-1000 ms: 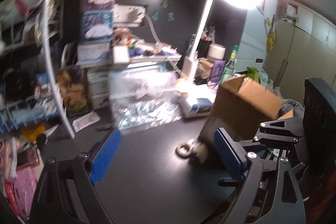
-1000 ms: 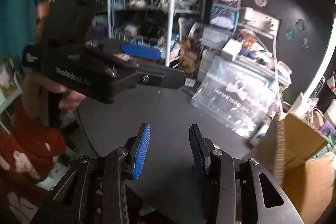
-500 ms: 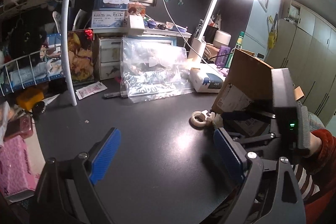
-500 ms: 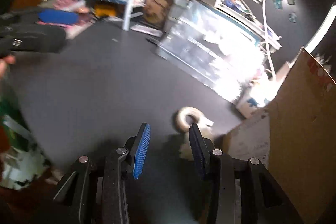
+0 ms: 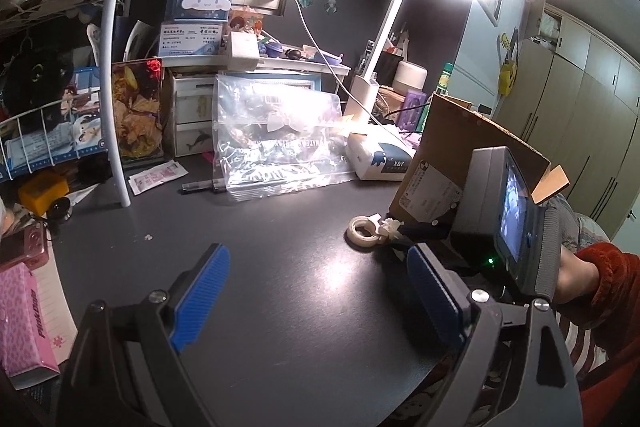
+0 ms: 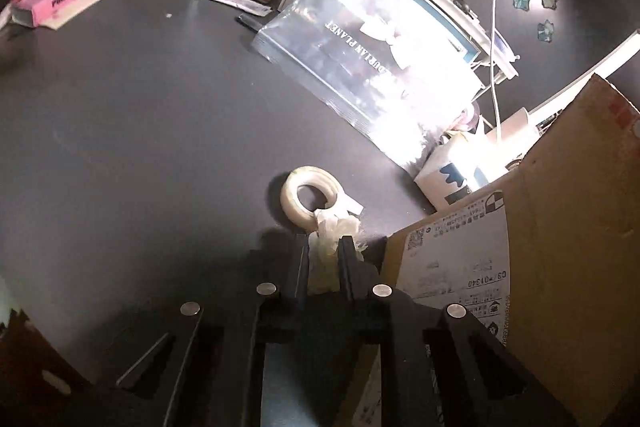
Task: Organize objects
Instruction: 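Move the right gripper to the white flower and grasp it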
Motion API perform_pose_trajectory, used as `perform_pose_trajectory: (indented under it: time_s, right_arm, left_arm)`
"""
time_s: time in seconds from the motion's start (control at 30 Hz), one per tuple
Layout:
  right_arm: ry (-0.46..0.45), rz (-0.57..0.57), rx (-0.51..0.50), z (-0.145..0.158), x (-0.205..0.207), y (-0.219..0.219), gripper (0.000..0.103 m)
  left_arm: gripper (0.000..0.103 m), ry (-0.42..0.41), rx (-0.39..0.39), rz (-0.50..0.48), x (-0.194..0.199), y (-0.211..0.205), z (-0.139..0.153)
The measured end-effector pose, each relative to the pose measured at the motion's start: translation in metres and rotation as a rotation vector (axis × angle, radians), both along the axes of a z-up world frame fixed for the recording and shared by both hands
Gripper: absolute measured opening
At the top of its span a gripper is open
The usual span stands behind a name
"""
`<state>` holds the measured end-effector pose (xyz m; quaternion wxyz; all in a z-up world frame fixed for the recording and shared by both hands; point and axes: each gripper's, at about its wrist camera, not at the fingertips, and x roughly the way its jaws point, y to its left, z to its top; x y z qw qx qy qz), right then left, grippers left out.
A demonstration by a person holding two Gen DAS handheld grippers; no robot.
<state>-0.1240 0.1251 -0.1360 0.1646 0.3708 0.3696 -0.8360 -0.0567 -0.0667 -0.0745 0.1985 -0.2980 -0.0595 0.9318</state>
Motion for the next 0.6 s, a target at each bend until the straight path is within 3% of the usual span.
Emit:
perform_pose_trajectory:
  time_s: [0.13,0.3,0.33,0.4,0.43,0.6]
  right_arm:
    - [-0.002,0.018,-0.043,0.006,0.007,0.002,0.005]
    - [-0.185,0.118,-0.262,0.021,0.023,-0.001,0.006]
    - [-0.19,0.128,-0.272,0.021,0.025,-0.004,0.01]
    - [-0.192,0.147,-0.28,0.019,0.031,-0.008,0.049]
    - [-0.184,0.148,-0.29,0.019,0.033,-0.008,0.054]
    - [-0.116,0.121,-0.307,0.023,0.036,0.001,0.053]
  left_arm:
    - [0.089,-0.004,-0.008,0.001,-0.001,0.001,0.001]
    - [0.089,-0.007,-0.009,0.011,-0.003,0.001,0.003]
    - [0.089,-0.011,-0.01,0.014,-0.004,0.0,0.003]
    - [0.089,-0.019,-0.015,0.02,-0.004,0.0,0.002]
    - [0.089,-0.022,-0.02,0.021,-0.003,0.0,0.001]
    - [0.089,-0.031,-0.029,0.024,-0.003,0.001,0.0]
